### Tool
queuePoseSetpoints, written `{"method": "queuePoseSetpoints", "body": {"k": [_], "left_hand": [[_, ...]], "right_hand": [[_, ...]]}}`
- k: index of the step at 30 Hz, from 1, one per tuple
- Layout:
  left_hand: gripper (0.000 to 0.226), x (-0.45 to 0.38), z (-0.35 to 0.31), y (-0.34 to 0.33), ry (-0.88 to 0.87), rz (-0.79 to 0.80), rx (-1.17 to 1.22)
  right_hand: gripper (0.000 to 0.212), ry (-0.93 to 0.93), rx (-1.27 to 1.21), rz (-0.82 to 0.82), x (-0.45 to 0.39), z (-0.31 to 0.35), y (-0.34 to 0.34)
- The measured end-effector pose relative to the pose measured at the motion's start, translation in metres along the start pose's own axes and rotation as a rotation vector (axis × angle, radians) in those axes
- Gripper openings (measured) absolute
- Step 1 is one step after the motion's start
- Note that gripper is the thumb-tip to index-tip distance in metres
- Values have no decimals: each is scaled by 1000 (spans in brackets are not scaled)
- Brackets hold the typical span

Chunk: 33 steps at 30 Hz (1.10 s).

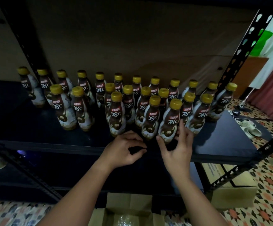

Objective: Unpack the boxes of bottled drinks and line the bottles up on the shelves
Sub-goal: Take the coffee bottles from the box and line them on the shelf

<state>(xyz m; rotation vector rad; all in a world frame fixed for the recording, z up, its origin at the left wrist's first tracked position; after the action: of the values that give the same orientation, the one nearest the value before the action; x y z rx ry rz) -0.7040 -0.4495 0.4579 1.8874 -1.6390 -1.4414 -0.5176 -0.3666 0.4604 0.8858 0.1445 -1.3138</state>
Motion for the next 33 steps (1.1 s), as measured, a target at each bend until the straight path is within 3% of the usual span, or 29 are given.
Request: {"method": "queuePoseSetpoints", "body": {"k": [4,7,10,12,15,19,22,24,28,33], "left_hand": [[14,12,-2,1,-5,-36,-56],[11,28,-7,13,-39,-43,-104],[11,47,-4,45,-26,-67,-190],[12,57,-1,76,12,-179,-264],[11,69,3,132,113,-513,-423],[21,76,23,191,339,-733,-481],[60,76,53,197,495,-644,-242],[73,75,70,190,535,-513,-104],[86,79,87,178,547,-410,62],[93,96,94,186,565,-445,47]], "right_hand": [[86,-24,-39,-86,7,4,0],[73,175,117,-201,7,25,2],[52,416,187,-161,-3,64,-14],[41,519,139,-60,-12,93,-33],[39,568,-14,105,-22,139,-66],[65,367,-226,376,-33,179,-123],[84,156,-269,460,-37,188,-158],[89,42,-247,450,-36,184,-175],[81,-108,-227,430,-24,173,-192],[74,-89,-229,436,-18,183,-207]]}}
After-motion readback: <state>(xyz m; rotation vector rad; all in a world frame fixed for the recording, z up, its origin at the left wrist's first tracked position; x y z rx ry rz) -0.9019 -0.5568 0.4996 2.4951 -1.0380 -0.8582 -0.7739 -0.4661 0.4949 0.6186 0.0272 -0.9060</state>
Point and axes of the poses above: each hand's wrist, its own x-axis away from the middle knuckle, its own y-axis out of the back of the hand, z = x × y, the point moved 3 cm from there along -x, towards the middle knuckle, and after that the axes turned 8 degrees about z, right-handed, at the moved point
